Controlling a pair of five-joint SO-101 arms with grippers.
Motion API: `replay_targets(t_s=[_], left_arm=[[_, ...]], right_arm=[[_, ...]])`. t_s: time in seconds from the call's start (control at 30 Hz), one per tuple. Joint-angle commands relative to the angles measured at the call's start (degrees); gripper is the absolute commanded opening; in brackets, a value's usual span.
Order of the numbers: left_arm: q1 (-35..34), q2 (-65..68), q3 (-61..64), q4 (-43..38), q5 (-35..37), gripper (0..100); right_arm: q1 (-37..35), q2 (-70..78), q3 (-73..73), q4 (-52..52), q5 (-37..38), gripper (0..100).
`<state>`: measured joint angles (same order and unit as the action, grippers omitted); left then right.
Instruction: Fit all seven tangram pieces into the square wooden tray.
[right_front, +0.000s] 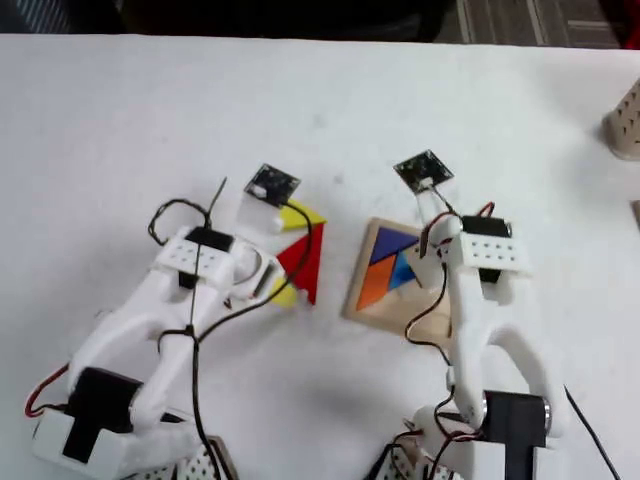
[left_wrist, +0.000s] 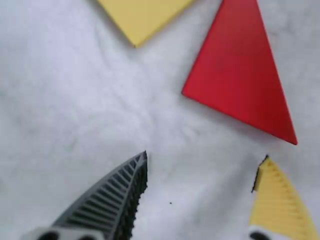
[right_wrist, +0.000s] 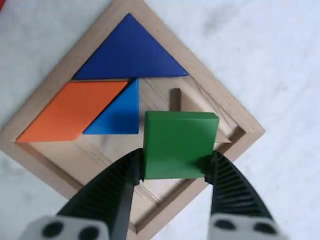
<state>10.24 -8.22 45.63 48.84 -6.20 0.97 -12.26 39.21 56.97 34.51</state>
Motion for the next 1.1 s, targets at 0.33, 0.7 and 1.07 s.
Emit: replay_targets(t_s=[0.33,0.7,1.07], left_arm=[[-0.75,-2.68,-0.18,-1.05,-0.53,36],[-0.75,-2.68,-0.09,-1.85,-0.53,36],[-0.75,-2.68,-0.09,-1.85,-0.53,36]], right_arm=[[-3.56,15.25,-9.49,-1.36,-0.53,21.5],[-3.65,11.65,-13.45,7.34,-0.09,29.9],[0.92,1.01,-13.19,11.65,-0.44,28.9]])
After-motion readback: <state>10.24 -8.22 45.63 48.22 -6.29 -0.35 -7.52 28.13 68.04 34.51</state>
